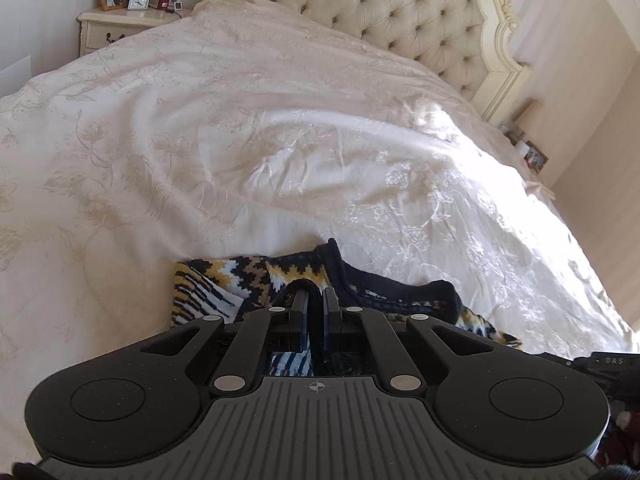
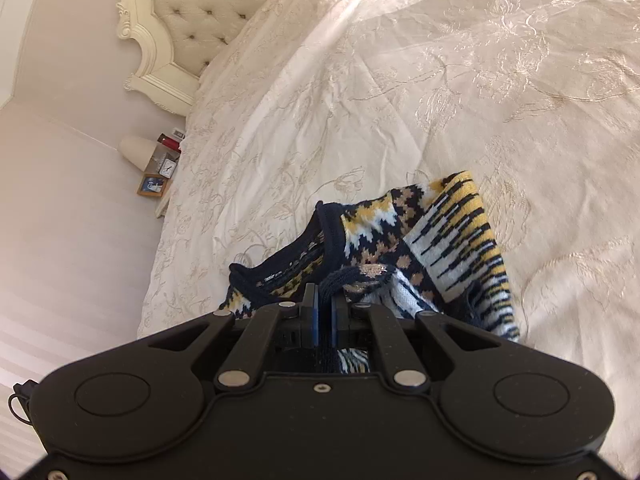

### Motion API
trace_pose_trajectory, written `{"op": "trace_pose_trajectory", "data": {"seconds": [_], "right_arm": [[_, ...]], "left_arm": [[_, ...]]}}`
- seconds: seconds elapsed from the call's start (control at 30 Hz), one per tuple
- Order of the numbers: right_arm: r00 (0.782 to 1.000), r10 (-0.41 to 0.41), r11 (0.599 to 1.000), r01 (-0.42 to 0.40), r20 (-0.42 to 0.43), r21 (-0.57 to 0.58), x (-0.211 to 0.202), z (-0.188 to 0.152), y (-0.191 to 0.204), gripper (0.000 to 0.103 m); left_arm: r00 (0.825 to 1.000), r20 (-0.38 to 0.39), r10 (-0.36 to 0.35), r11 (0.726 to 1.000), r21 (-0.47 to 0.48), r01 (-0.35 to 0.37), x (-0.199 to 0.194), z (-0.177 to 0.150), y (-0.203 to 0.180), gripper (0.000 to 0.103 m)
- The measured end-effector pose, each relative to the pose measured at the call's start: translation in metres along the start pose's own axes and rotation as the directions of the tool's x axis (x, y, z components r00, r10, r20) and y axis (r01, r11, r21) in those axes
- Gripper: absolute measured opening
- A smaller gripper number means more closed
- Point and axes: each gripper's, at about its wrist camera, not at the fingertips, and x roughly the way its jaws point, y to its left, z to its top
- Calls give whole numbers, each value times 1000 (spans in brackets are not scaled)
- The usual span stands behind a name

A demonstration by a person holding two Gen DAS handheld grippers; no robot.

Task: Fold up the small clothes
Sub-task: 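Carry the held hem over the body past the collar with both grippers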

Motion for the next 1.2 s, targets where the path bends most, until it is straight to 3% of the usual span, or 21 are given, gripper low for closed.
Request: {"op": "trace_pose_trajectory", "data": {"seconds": [0.37, 0.77, 0.9, 0.93, 1.0, 1.1, 1.2], "right_arm": [[995, -81, 997, 81, -54, -9, 63, 27, -16, 14], [990, -135, 991, 134, -47, -26, 93, 48, -11, 13], [986, -156, 987, 157, -55, 26, 97, 47, -14, 15], [986, -156, 987, 157, -53, 26, 97, 46, -14, 18], [987, -153, 988, 153, -41, 2, 93, 45, -10, 40], [989, -146, 987, 146, 3, -72, 82, 42, 1, 67], [988, -150, 978, 154, 36, -139, 71, 43, 9, 68]], "left_arm": [[996, -63, 65, 998, 19, -64, 64, 12, 13, 7], [991, -27, 134, 991, -13, -134, 82, 44, 24, 7], [994, -63, 85, 996, -15, -86, 81, 46, 28, 9], [994, -83, 72, 997, -11, -73, 80, 44, 29, 16], [992, -118, 53, 999, 14, -52, 80, 37, 29, 34], [989, -137, 50, 995, 97, -37, 78, 25, 24, 35], [985, -166, 51, 988, 150, -26, 82, 17, 19, 35]]}}
